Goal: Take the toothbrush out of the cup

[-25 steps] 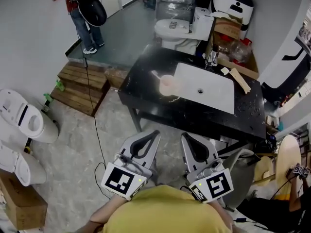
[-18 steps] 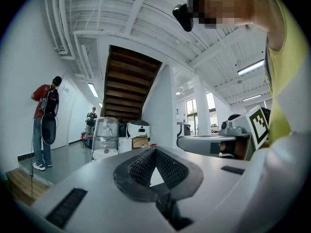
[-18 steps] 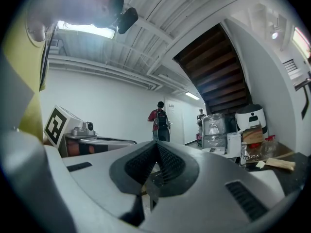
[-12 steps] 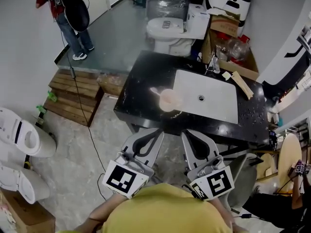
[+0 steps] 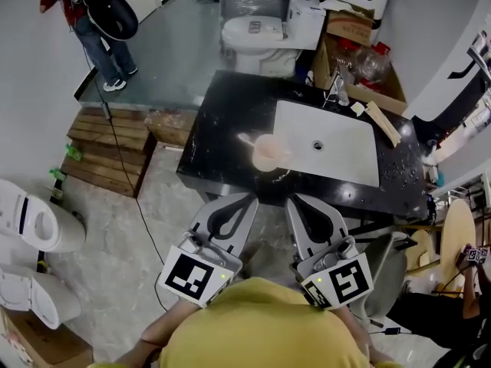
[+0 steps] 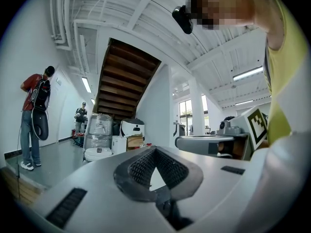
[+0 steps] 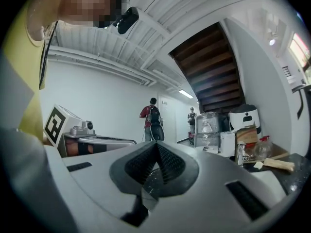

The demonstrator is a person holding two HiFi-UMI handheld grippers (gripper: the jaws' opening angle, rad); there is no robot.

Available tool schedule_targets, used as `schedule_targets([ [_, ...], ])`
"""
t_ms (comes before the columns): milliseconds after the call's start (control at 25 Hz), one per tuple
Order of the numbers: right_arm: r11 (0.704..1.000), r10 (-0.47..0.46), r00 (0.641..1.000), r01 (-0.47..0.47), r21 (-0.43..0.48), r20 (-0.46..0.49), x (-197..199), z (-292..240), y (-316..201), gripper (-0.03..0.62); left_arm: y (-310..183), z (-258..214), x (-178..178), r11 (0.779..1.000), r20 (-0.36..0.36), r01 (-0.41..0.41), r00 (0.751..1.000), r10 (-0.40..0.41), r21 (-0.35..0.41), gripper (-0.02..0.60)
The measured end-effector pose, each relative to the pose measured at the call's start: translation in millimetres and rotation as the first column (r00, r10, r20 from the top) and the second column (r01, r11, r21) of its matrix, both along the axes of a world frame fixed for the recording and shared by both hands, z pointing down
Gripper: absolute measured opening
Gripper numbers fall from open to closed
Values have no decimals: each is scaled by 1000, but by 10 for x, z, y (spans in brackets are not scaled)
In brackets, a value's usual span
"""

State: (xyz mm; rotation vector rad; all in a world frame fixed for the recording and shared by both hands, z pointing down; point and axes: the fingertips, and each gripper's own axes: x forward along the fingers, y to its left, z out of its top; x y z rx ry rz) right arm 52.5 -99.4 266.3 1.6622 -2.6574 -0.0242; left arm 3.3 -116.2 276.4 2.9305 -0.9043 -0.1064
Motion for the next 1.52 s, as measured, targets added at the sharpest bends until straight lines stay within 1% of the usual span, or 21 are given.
schedule_targets([
  [120, 1000, -13, 999, 13, -10, -30, -7, 42, -29, 17, -30, 26, -19, 1000, -1, 8, 1000, -8, -11, 11],
  [280, 1000, -13, 999, 13, 5, -49, -12, 39, -168, 17, -137, 73, -9, 1000, -2, 21, 1000, -21, -21, 11],
  [440, 1000, -28, 996, 27, -8, -80, -15, 64, -331, 17, -257, 166, 10, 997, 12, 42, 999, -41, -61, 11],
  [640, 998, -56, 990, 53, -22, -132, 62, 89, -608, 17, -505, 195, 106, 995, 26, 61, 998, -59, -84, 11],
  [840, 992, -115, 979, 106, -63, -166, 109, 276, -883, 17, -718, 392, 183, 987, 78, 95, 993, -86, -128, 11],
  [1040, 976, -204, 957, 182, -121, -206, 90, 500, -1163, 17, -943, 503, 221, 978, 96, 140, 987, -126, -156, 11],
  [1200, 960, -257, 944, 224, -170, -208, 61, 675, -1349, 17, -1111, 613, 217, 968, 112, 175, 981, -156, -182, 11],
  [1360, 935, -318, 926, 271, -227, -205, 21, 851, -1464, 17, -1212, 728, 213, 957, 137, 201, 975, -175, -209, 11],
  [1520, 918, -353, 913, 295, -265, -205, 6, 988, -1570, 18, -1318, 808, 214, 949, 150, 224, 970, -194, -221, 11],
])
